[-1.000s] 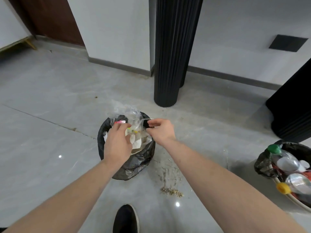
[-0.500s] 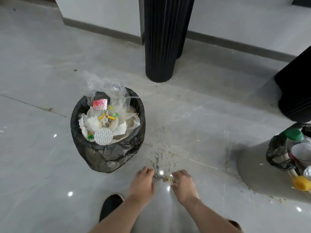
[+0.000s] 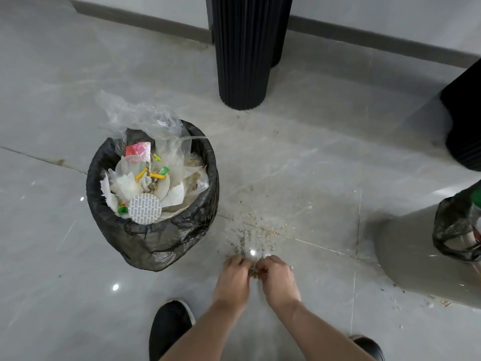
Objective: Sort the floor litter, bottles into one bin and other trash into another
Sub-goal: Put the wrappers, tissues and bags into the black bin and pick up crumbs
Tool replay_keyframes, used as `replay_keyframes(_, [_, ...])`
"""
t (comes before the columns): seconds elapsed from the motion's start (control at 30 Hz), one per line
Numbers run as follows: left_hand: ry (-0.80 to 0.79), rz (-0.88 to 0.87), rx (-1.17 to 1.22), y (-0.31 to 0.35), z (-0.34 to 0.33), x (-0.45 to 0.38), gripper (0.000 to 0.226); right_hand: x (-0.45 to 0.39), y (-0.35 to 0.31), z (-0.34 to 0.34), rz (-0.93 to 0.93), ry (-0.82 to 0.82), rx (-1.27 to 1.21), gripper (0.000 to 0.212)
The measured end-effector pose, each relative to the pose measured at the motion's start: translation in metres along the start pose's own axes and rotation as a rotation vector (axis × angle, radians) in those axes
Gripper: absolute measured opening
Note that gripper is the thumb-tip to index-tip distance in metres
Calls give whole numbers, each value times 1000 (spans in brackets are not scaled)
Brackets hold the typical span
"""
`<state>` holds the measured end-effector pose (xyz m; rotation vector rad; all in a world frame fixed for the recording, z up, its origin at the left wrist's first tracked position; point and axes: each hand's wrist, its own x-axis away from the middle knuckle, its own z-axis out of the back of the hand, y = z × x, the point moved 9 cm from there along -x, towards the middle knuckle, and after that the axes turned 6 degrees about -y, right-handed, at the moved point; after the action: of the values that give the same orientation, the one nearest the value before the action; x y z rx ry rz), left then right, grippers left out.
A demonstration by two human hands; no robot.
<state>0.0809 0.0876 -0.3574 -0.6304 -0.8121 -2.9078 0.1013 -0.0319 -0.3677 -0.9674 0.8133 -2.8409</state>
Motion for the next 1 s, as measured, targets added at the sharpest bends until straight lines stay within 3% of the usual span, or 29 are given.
replay_keyframes(0.17, [5,-9,4,7,-6,-3,26,3,1,0,-19,-27,-23,38])
replay_keyframes(0.33, [-53,20,-39,10,-4,4,38,17,12,0,-127,-36,-85,37])
replay_keyframes(0.5, [12,12,55,11,35,35,24,37,11,28,-247,115,-360,25])
replay_keyframes(0.6, [159,-102,108,34,97,55,16,37,-32,69,-198,191,-541,13])
replay_keyframes(0.7, [403,-187,167,44,176,75,13,38,-101,120,-51,284,-653,8])
replay_keyframes(0.83, [701,-170,192,33,276,94,13,42,-201,163,171,318,-696,17])
replay_keyframes(0.9, [759,-108,153,15,307,92,11,41,-244,172,264,301,-679,14])
replay_keyframes(1.0, [717,-15,72,-10,334,77,15,33,-283,177,331,253,-637,9])
